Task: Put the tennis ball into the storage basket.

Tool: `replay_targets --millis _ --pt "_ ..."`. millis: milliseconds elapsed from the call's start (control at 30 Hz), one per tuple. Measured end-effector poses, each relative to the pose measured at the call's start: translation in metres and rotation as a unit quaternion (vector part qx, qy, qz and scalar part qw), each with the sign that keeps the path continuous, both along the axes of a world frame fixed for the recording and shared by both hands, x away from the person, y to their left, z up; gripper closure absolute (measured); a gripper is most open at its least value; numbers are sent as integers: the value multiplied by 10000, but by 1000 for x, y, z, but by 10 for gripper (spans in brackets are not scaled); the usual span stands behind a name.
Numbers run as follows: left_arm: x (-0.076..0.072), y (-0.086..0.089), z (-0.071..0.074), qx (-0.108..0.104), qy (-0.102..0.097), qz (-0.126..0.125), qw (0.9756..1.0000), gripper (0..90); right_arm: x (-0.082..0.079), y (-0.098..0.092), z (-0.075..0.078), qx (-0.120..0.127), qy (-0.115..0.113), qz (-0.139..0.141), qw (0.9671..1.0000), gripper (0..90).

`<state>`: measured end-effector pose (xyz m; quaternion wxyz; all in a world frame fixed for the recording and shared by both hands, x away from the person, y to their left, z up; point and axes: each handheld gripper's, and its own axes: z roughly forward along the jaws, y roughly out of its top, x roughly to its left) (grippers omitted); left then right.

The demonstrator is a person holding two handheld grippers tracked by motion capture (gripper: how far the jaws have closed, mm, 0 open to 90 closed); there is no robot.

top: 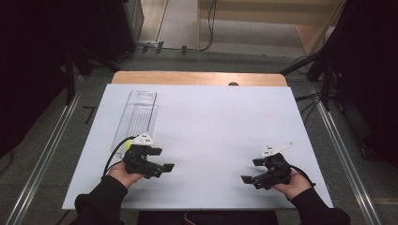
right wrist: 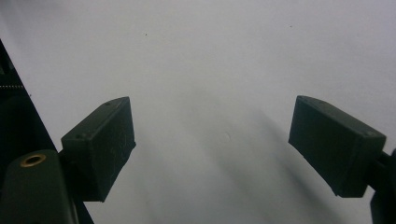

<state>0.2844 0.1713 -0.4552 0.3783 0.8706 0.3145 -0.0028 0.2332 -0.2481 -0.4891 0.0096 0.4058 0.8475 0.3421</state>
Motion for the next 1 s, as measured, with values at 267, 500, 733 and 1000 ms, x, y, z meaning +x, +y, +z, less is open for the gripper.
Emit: replay_targets --millis 267,500,733,1000 --pt "-7 4 -3 92 28 -108 9999 187 0 -1 1 18 5 -45 10000 124" --pt "-8 5 -3 108 38 -135 9998 187 0 -1 0 10 -3 -22 10000 125" --pt "-9 5 -4 141 31 -183 9997 186 0 -1 0 7 -1 -29 10000 124" --pt "-9 4 -3 65 23 -277 9996 183 0 -1 0 0 2 -20 10000 125"
